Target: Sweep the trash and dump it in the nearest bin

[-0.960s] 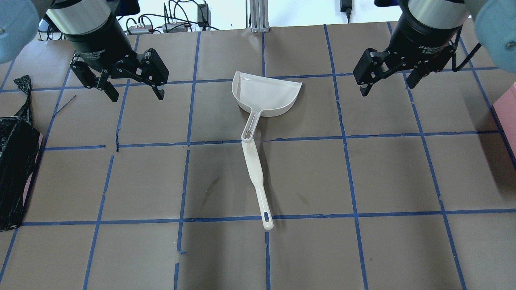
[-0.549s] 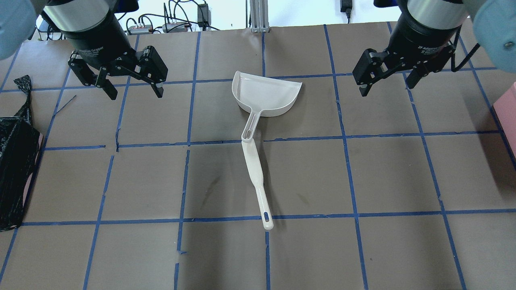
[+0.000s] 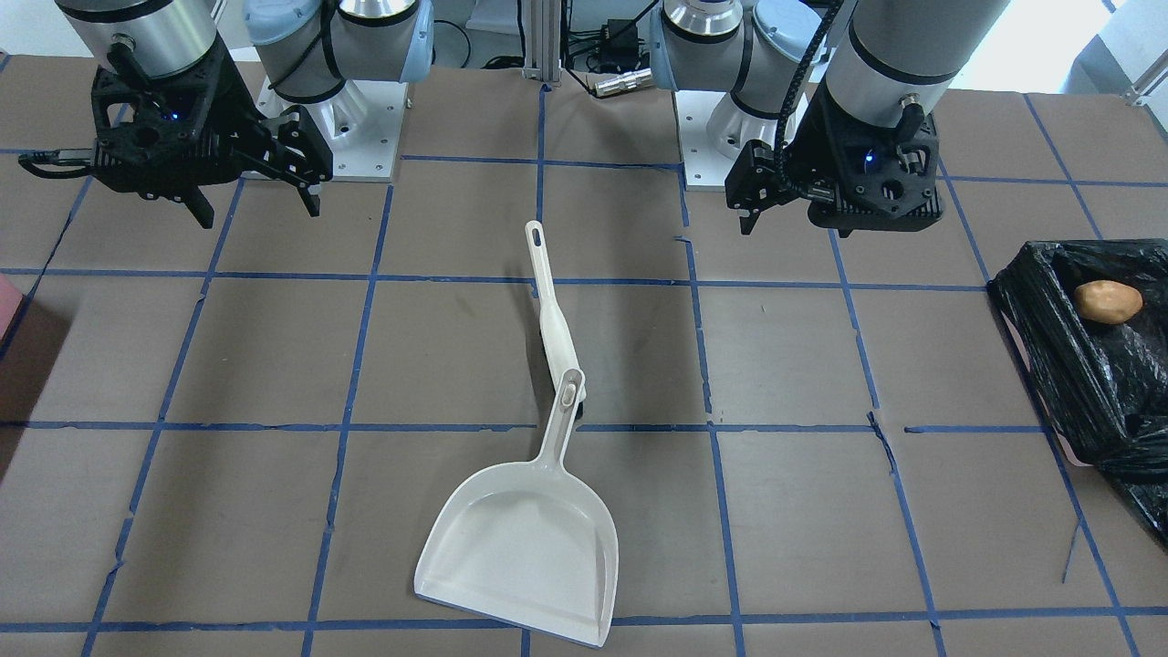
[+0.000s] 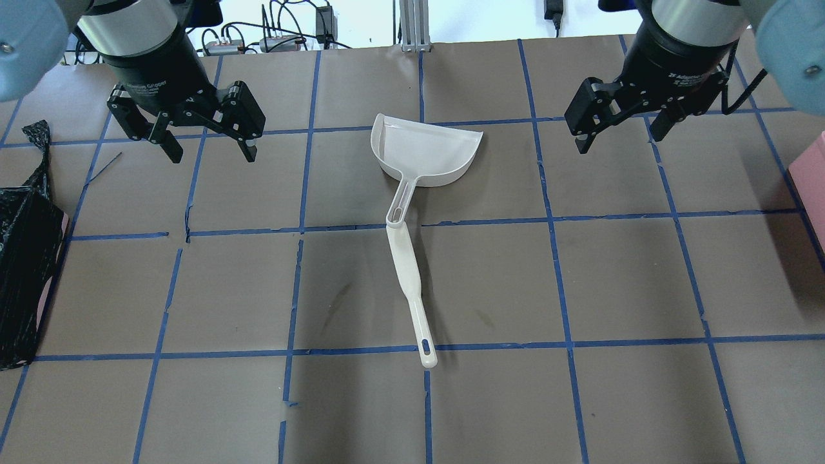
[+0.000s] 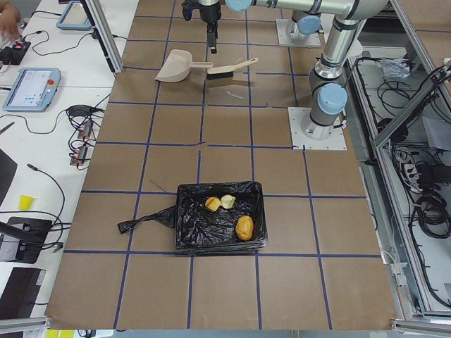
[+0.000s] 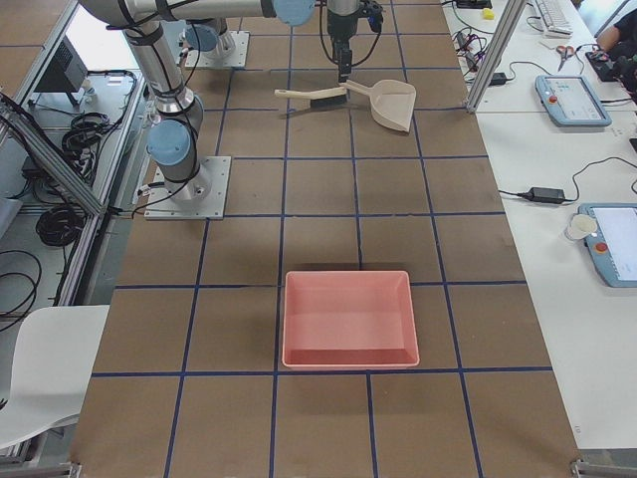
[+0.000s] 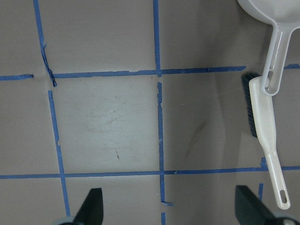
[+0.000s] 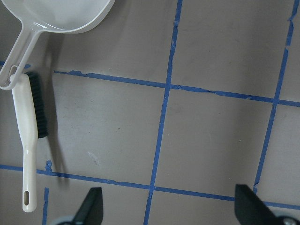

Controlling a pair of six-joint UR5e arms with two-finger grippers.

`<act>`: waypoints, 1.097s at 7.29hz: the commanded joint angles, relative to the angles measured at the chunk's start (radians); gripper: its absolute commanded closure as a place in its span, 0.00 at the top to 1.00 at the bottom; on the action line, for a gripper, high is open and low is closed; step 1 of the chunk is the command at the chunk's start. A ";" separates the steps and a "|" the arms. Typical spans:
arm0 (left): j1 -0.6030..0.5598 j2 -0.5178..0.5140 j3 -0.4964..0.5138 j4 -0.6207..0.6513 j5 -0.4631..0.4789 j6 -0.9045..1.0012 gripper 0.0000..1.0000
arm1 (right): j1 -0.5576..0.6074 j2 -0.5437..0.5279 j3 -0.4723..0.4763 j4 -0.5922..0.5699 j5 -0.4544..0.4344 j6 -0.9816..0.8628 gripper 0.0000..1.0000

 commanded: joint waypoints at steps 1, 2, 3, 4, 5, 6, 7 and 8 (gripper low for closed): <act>-0.001 0.000 0.001 0.000 -0.001 -0.003 1.00 | 0.000 0.001 0.000 -0.001 -0.005 0.000 1.00; -0.001 0.003 0.001 0.000 -0.002 -0.004 1.00 | 0.000 0.001 -0.002 -0.004 0.004 0.000 1.00; -0.002 0.008 0.001 0.000 -0.002 -0.007 1.00 | 0.006 0.000 0.000 -0.004 0.003 0.002 1.00; -0.002 0.008 0.001 0.000 -0.002 -0.001 1.00 | 0.004 -0.002 0.002 0.002 0.003 0.002 1.00; -0.002 0.008 0.001 -0.001 -0.002 0.000 1.00 | 0.006 0.000 0.008 -0.006 0.004 0.003 1.00; -0.002 0.009 0.001 -0.001 0.004 0.000 1.00 | 0.009 0.000 0.008 -0.004 0.004 0.003 1.00; -0.002 0.008 -0.001 -0.001 0.004 -0.001 1.00 | 0.009 -0.003 0.009 -0.003 0.004 0.003 1.00; -0.002 0.002 -0.001 -0.001 0.005 -0.001 1.00 | 0.009 0.000 0.009 -0.003 0.003 0.000 1.00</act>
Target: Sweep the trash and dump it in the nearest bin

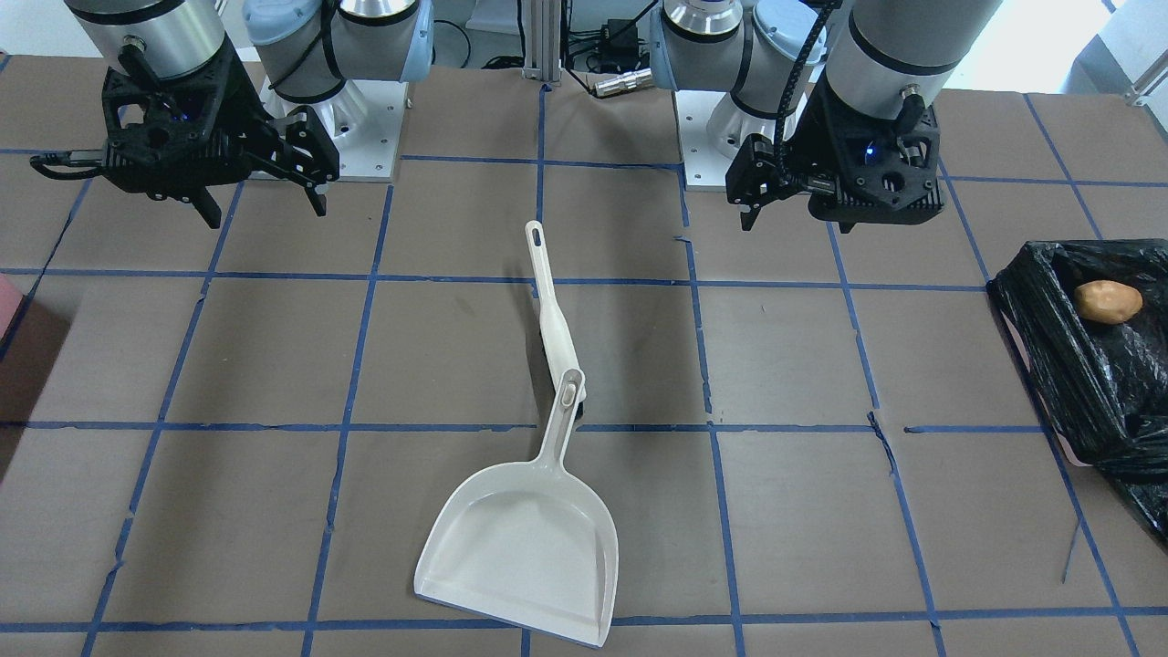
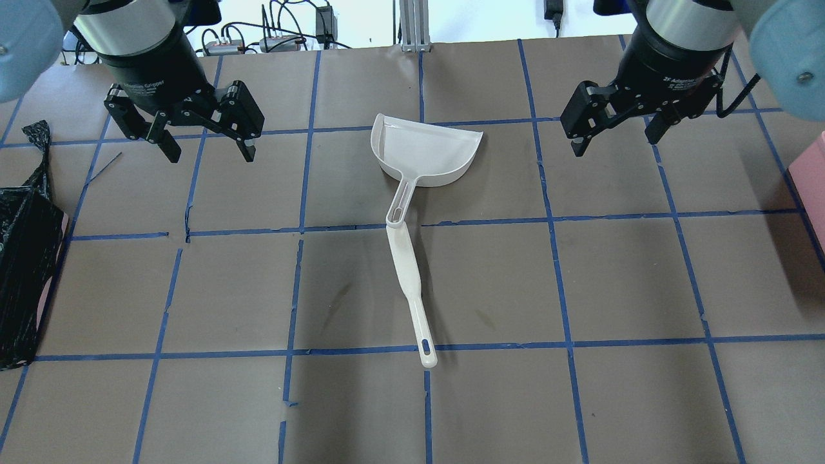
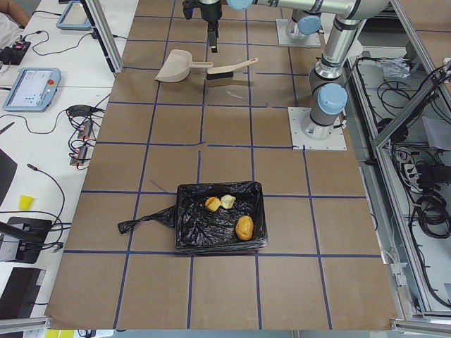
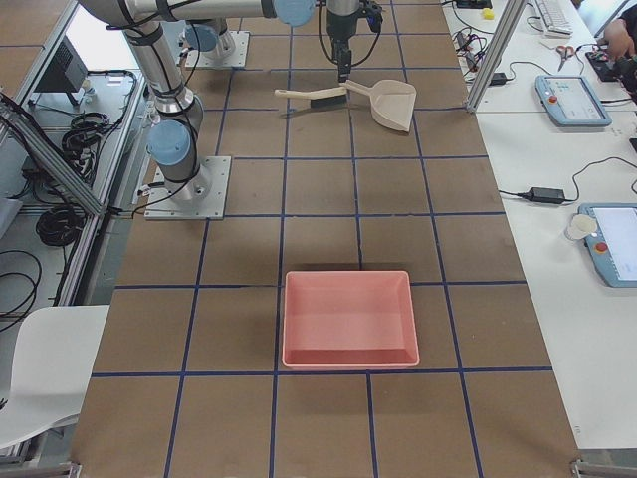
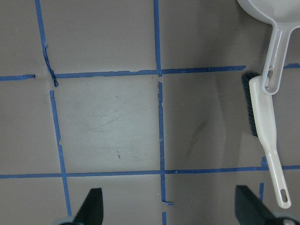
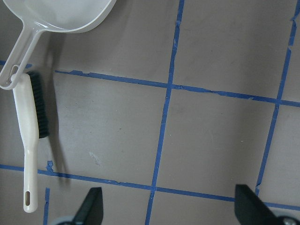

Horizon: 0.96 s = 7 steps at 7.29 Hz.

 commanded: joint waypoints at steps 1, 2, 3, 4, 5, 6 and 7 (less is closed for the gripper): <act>0.000 -0.003 0.002 0.001 0.005 0.000 1.00 | 0.001 0.001 0.001 -0.001 -0.001 -0.004 1.00; 0.000 -0.005 0.001 0.001 0.005 0.000 1.00 | 0.001 -0.006 0.001 0.001 0.000 -0.031 1.00; 0.000 -0.003 0.002 0.001 0.007 0.001 1.00 | 0.001 -0.006 0.001 0.002 0.000 -0.051 1.00; 0.000 -0.002 0.002 0.001 0.007 0.000 1.00 | 0.001 -0.003 0.001 -0.001 0.000 -0.047 1.00; 0.000 -0.003 0.002 0.003 0.007 0.000 1.00 | 0.001 -0.002 0.001 -0.001 0.000 -0.048 1.00; 0.000 0.004 0.001 0.001 0.008 -0.003 1.00 | 0.001 0.000 0.001 -0.003 0.002 -0.047 1.00; 0.003 0.003 0.001 0.001 0.008 -0.002 1.00 | -0.001 -0.002 0.001 -0.003 0.002 -0.044 1.00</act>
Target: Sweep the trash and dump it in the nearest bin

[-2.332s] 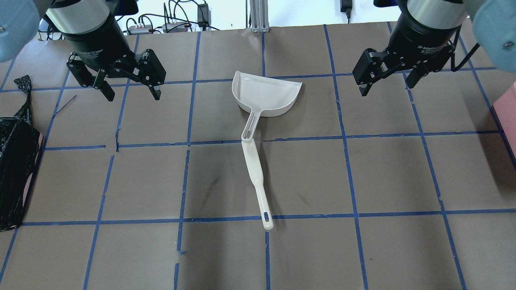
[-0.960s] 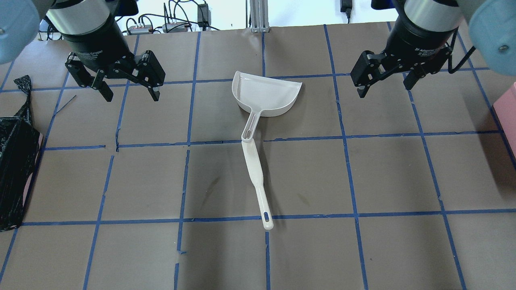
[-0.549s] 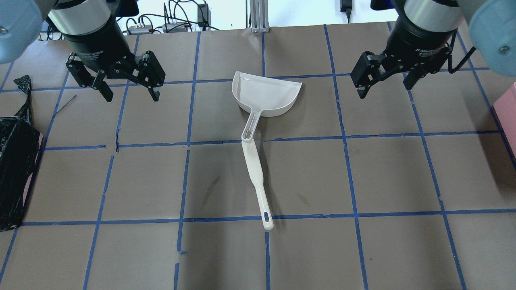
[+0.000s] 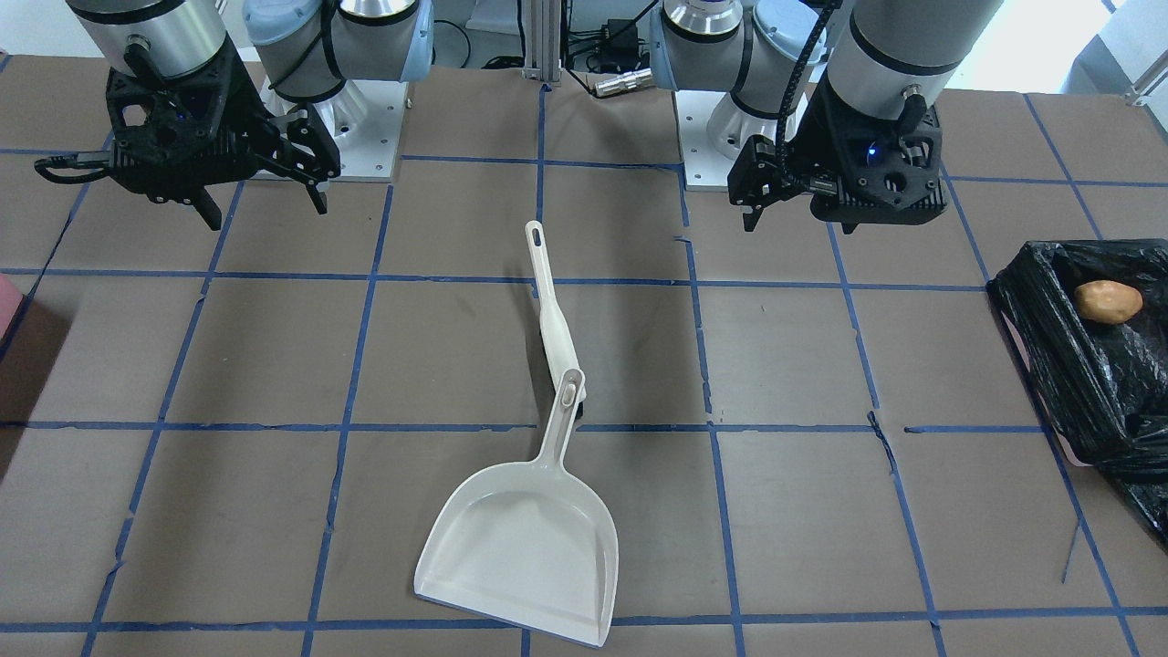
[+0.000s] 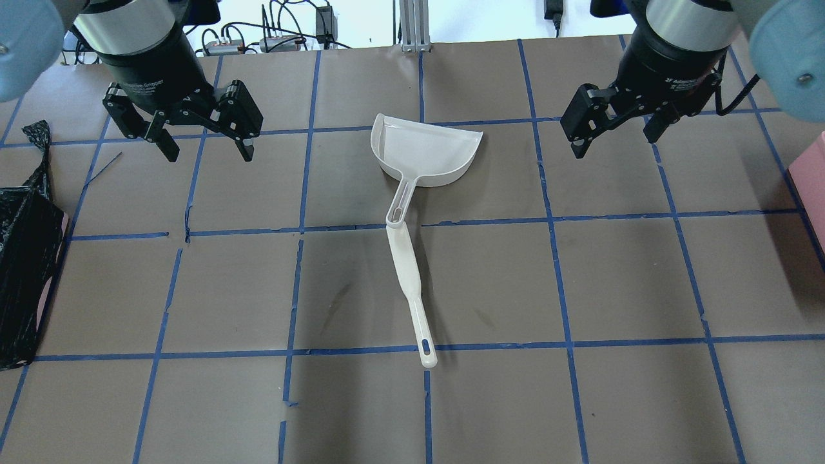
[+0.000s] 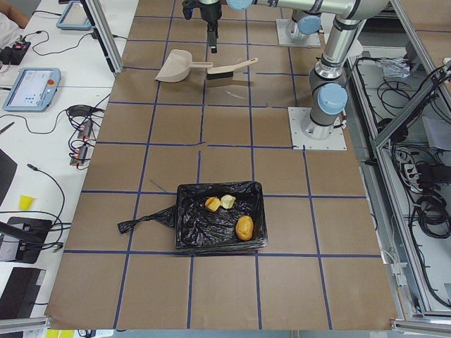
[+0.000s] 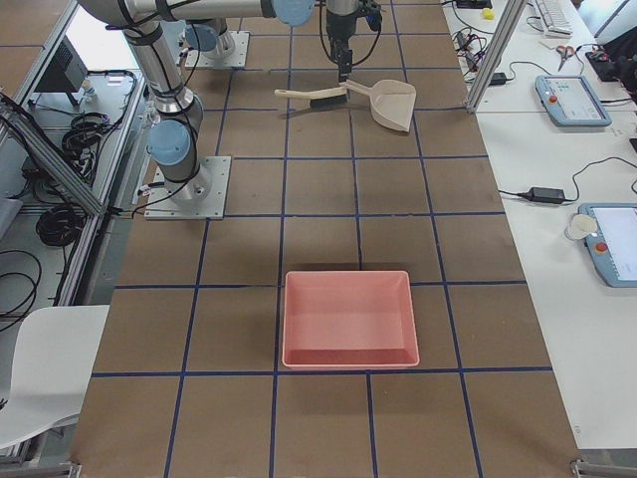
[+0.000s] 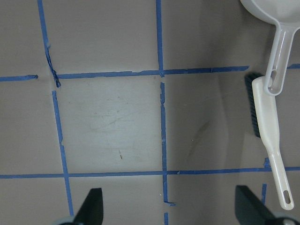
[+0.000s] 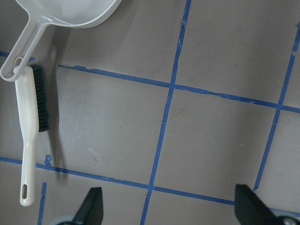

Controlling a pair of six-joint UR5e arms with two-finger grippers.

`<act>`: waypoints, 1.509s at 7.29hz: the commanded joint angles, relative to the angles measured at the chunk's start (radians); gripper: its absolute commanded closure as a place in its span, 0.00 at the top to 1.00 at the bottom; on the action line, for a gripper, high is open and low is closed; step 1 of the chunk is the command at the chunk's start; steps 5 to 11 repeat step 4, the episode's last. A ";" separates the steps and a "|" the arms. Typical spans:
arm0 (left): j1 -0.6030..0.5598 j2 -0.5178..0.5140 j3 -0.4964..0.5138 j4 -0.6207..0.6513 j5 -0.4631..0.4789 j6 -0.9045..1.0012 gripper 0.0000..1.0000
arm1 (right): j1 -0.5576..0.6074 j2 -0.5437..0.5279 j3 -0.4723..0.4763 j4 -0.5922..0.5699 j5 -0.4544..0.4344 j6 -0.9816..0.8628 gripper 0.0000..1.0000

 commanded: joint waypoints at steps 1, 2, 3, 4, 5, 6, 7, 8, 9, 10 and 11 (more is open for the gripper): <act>0.002 0.000 0.001 0.000 0.001 0.000 1.00 | 0.000 0.001 -0.002 -0.001 0.001 0.003 1.00; 0.002 -0.003 -0.002 0.000 -0.001 0.000 1.00 | -0.001 0.001 -0.002 -0.001 0.001 0.004 1.00; 0.002 -0.006 -0.001 0.001 -0.001 0.002 1.00 | -0.001 0.001 -0.006 -0.001 0.001 0.006 1.00; 0.002 -0.006 -0.004 0.000 -0.001 -0.006 1.00 | -0.001 0.003 -0.006 -0.001 0.001 0.006 1.00; 0.002 -0.006 -0.004 0.000 -0.001 -0.006 1.00 | -0.001 0.003 -0.006 -0.001 0.001 0.006 1.00; 0.002 -0.006 -0.004 0.000 -0.001 -0.006 1.00 | -0.001 0.003 -0.006 -0.001 0.001 0.006 1.00; 0.002 -0.006 -0.004 0.000 -0.001 -0.006 1.00 | -0.001 0.003 -0.006 -0.001 0.001 0.006 1.00; 0.002 -0.006 -0.004 0.000 -0.001 -0.006 1.00 | -0.001 0.003 -0.006 -0.001 0.001 0.006 1.00; 0.002 -0.006 -0.004 0.000 -0.001 -0.006 1.00 | -0.001 0.003 -0.006 -0.001 0.001 0.006 1.00; 0.002 -0.006 -0.004 0.000 -0.001 -0.006 1.00 | -0.001 0.003 -0.006 -0.001 0.001 0.006 1.00; 0.002 -0.006 -0.004 0.000 -0.001 -0.006 1.00 | -0.001 0.003 -0.006 -0.001 0.001 0.006 1.00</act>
